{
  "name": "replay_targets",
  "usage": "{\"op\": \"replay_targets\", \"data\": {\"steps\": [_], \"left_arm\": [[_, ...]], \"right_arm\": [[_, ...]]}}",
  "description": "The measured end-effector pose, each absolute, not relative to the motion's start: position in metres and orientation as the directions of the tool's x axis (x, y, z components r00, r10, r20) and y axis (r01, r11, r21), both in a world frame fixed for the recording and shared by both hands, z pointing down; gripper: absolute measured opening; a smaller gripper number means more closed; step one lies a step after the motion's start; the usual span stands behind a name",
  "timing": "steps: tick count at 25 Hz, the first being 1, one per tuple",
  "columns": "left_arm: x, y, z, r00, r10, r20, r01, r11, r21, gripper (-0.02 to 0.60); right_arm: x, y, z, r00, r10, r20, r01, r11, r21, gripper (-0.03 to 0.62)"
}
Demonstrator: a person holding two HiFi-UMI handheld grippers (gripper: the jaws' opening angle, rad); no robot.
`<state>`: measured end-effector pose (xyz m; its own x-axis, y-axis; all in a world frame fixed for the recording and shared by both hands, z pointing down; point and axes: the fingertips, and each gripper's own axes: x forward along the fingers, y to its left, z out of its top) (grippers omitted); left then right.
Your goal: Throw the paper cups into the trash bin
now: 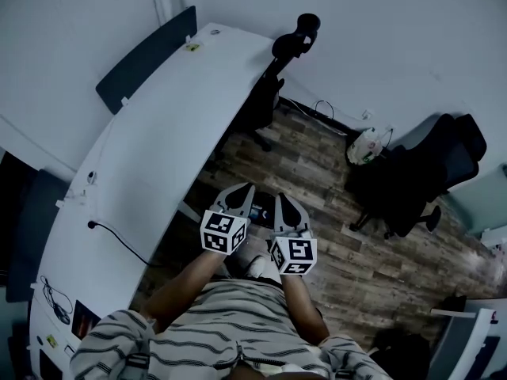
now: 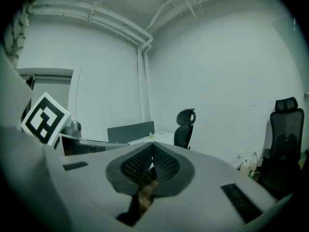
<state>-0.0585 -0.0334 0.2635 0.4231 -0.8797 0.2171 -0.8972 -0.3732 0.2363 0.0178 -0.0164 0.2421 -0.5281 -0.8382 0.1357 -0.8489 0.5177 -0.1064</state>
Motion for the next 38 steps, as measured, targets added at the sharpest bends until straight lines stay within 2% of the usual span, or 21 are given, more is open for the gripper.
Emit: {"op": "replay_targets", "data": {"steps": [10, 38], "left_arm": [[-0.063, -0.013, 0.236, 0.442, -0.882, 0.164, -0.887, -0.404, 0.222, 0.023], [-0.049, -0.041, 0.215, 0.474, -0.877, 0.082, -0.875, -0.458, 0.159, 0.023]], "right_arm": [[0.001, -0.008, 0.22, -0.53, -0.842, 0.095, -0.848, 0.526, -0.072, 0.011], [0.026, -0.047, 0.201, -0.481, -0.876, 0.015, -0.876, 0.48, -0.049, 0.011]]}}
